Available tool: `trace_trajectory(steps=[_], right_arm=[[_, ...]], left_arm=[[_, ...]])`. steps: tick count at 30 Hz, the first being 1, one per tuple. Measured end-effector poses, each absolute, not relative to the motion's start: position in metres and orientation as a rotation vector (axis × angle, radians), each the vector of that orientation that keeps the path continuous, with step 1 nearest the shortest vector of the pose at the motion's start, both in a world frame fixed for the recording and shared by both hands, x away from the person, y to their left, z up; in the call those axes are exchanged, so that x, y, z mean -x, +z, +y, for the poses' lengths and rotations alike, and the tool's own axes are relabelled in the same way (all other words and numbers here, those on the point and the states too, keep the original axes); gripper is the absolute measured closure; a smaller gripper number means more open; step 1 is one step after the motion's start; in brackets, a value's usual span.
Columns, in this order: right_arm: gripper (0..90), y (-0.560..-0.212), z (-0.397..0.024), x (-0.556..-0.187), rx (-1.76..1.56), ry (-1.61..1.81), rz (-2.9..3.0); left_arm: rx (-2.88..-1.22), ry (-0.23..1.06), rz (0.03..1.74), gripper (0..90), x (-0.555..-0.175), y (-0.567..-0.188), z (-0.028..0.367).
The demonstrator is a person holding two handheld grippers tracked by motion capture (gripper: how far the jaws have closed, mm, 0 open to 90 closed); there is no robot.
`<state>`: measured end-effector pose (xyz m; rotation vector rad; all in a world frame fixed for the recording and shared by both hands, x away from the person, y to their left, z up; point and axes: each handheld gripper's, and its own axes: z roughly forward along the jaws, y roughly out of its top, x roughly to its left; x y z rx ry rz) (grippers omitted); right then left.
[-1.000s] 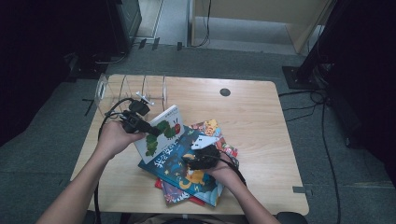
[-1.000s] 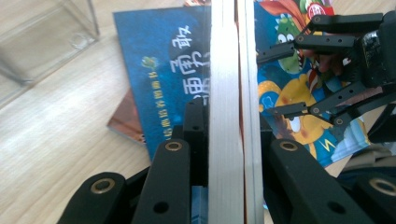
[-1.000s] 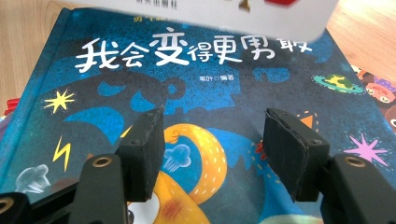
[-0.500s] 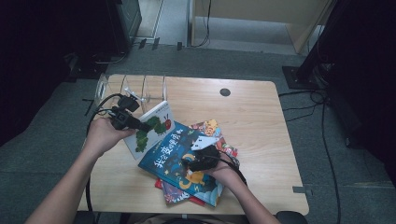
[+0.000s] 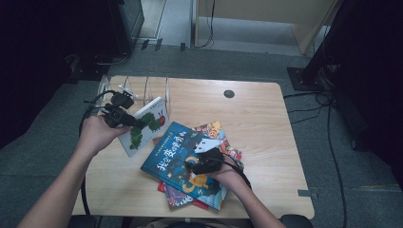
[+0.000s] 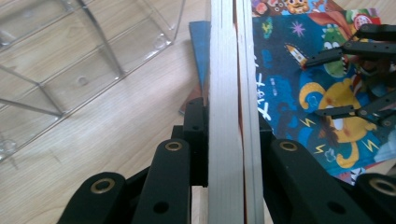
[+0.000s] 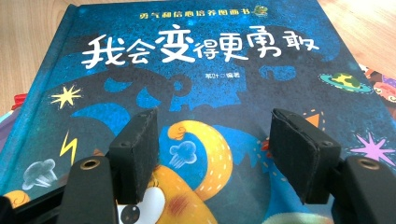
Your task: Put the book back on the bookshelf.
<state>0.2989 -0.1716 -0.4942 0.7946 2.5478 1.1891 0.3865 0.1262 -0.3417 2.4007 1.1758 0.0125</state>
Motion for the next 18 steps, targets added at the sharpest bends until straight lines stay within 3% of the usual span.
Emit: trace_trajectory(steps=[18], right_arm=[[33.5,-0.494,-0.172,-0.299,-0.792,1.190,2.546]], left_arm=[[-2.368,0.027,1.259,77.1,-0.413,-0.320,0.127]])
